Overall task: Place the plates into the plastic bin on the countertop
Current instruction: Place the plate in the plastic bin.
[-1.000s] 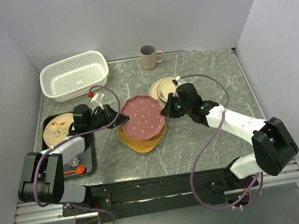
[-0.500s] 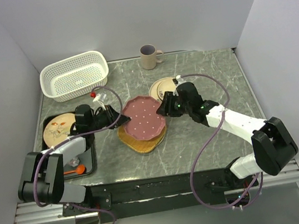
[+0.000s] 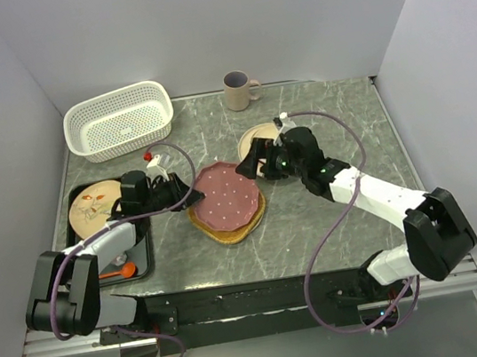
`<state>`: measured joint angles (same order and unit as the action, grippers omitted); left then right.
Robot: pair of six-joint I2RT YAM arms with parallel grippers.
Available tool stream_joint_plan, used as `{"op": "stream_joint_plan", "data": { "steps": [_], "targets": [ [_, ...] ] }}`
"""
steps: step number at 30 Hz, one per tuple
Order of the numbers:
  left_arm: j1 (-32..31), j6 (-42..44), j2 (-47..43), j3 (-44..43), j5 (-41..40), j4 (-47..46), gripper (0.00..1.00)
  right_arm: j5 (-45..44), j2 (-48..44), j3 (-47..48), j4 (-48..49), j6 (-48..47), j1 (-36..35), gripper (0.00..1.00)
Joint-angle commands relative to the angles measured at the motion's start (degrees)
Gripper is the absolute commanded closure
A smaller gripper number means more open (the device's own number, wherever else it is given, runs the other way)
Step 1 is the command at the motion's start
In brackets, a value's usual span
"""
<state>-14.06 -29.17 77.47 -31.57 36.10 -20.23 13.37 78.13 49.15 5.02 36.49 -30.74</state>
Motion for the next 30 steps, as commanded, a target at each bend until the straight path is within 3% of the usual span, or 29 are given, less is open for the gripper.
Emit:
{"op": "stream_joint_plan", "data": {
  "steps": [1,12,23,30],
  "targets": [
    [-0.26,-2.47,-1.89,-2.09,3.28,-9.47,0.99,-3.42,-5.78,-1.07,0.26,-1.24,0.07,0.00],
    [-0.17,-6.07,3.21,-5.60,2.93,-14.05,0.99,-8.18,-13.52,-6.51,-3.70,-2.30,0.07,0.00],
    [2.64,-8.71,-0.04,-14.12,-8.48,-2.56,0.99,-5.99,-9.58,-5.03,-2.03,-5.99,0.07,0.00],
    [8.70,-13.01,-2.85,-16.94,-13.60,1.51,0.99,-1.95,-4.22,-3.00,-0.45,-6.70,0.07,0.00]
  ]
}}
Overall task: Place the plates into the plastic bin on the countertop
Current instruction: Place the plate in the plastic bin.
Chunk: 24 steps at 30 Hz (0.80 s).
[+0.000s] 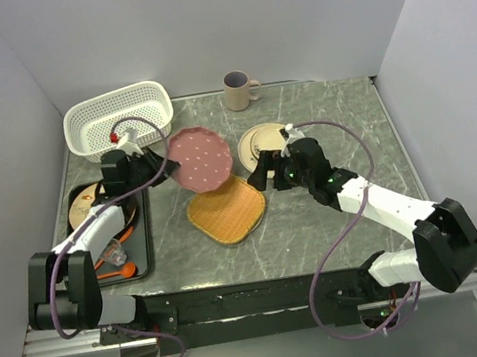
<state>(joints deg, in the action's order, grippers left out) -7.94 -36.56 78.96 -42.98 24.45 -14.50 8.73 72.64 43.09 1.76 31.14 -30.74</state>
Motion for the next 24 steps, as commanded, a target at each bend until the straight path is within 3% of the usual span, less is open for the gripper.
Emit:
{"op": "stream_joint_plan", "data": {
  "steps": [1,6,13,24],
  "targets": [
    [3.11,-6.07,-3.99,-6.06,-1.86,-4.13,0.99,3.13,1.36,2.88,3.16,-1.08,0.07,0.00],
    [6.18,-8.17,-0.66,-10.45,0.95,-4.04,0.99,3.75,-0.30,1.21,3.78,-0.99,0.07,0.00],
    [12.25,-19.42,6.29,-13.44,8.15,-14.23,0.99,1.99,-2.50,-0.11,2.90,-1.95,-0.02,0.00],
    [15.86,-25.58,12.09,-17.22,5.62,-16.27,0.99,0.41,-3.47,-0.46,1.67,-3.89,0.07,0.00]
  ]
}}
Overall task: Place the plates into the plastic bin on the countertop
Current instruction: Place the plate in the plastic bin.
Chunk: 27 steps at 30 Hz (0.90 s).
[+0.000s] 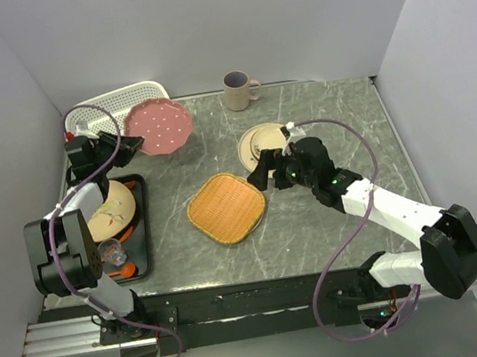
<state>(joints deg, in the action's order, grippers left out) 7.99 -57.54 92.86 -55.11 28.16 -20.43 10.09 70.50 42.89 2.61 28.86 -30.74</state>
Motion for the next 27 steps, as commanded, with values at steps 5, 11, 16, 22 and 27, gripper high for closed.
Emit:
{"op": "stream_joint_plan", "data": {
  "steps": [5,11,16,22,27],
  "targets": [
    [0.45,-3.03,-1.98,-5.70,-1.26,-7.27,0.99,2.03,0.51,0.87,1.08,-1.97,0.16,0.00],
    [2.47,-2.75,-1.98,-6.94,-2.58,-5.06,0.99,5.11,3.06,1.75,1.61,-1.44,0.15,0.00],
    [3.35,-3.80,-0.58,-8.17,-4.25,-5.06,0.99,6.08,3.94,2.11,2.13,-1.00,0.07,0.00],
    [3.61,-4.07,3.90,-12.55,-6.63,-3.84,0.99,5.03,3.24,1.84,1.96,-1.44,0.07,0.00],
    [3.61,-3.90,9.00,-17.56,-6.89,-3.04,0.99,3.36,2.27,1.67,1.17,-1.79,0.16,0.00]
  ]
}}
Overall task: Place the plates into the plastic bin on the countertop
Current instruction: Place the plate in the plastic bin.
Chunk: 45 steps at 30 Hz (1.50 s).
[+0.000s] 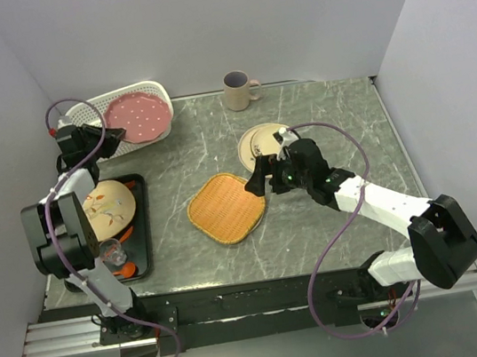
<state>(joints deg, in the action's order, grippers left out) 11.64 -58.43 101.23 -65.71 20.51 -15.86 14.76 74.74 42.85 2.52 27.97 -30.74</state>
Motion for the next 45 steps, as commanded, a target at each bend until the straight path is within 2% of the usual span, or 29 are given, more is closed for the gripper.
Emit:
{"op": "stream_joint_plan", "data": {
  "steps": [1,18,29,45],
  "targets": [
    [0.05,-2.91,1.33,-7.49,0.58,-7.70,0.99,-1.67,-2.05,1.71,1.08,-0.98,0.16,0.00],
    [1.37,-0.28,9.16,-18.22,-2.05,-3.74,0.99,0.53,1.46,3.20,1.08,-1.34,0.16,0.00],
    [3.21,-1.77,14.43,-23.58,-1.26,-2.52,0.99,0.53,2.16,3.38,0.46,-1.86,0.07,0.00],
    [4.18,-1.07,15.58,-24.64,-2.14,-1.37,0.99,-0.88,0.58,3.12,-0.50,-2.39,0.16,0.00]
  ]
}}
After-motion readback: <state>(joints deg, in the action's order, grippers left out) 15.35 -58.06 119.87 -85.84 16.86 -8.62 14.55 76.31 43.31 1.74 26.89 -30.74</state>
